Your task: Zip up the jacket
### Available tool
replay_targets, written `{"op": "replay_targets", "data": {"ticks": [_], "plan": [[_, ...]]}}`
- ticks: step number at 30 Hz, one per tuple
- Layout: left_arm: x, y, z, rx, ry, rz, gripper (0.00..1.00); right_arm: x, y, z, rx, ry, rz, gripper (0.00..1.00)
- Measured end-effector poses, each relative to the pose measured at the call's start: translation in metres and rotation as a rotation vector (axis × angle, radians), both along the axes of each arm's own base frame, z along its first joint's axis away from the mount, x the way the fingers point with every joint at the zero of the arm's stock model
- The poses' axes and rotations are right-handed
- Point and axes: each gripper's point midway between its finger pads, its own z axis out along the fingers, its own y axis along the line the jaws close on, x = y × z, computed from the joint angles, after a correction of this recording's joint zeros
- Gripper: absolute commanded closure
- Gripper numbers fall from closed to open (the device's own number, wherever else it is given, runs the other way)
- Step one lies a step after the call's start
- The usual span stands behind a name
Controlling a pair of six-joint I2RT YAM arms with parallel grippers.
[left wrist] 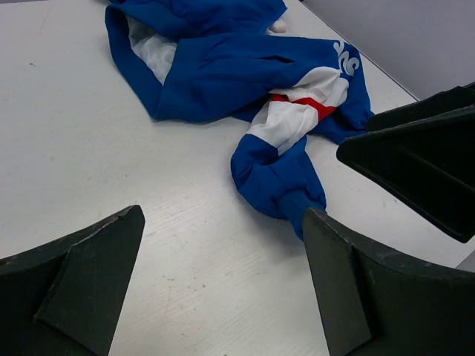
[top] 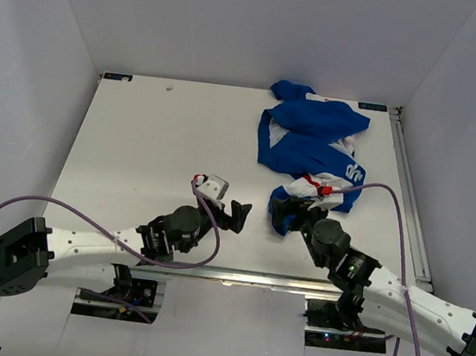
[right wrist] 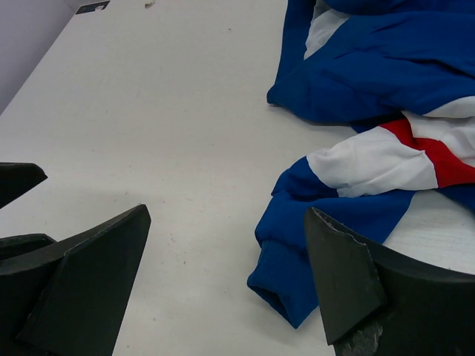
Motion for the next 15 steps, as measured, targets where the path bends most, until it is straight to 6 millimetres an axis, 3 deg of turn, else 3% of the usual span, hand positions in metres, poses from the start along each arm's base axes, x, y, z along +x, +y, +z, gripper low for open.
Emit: {"op": "replay_targets", "data": {"ticks": [5, 8, 11, 15], "plan": [[0.004, 0.005, 0.000, 0.005, -0.005, 0.036, 0.02, 0.000, 0.002, 0.004, 0.019, 0.002, -0.001, 0.02], [0.007, 0.011, 0.001, 0.008, -0.010, 0.074, 0.02, 0.000, 0.007, -0.003, 0.032, 0.034, 0.006, 0.00], [0.010, 0.020, 0.004, 0.000, -0.023, 0.109, 0.02, 0.000, 0.022, -0.030, 0.039, 0.125, 0.020, 0.04], [0.012, 0.033, 0.007, -0.015, -0.041, 0.159, 0.02, -0.006, 0.029, -0.086, 0.028, 0.278, -0.004, 0.05]]}}
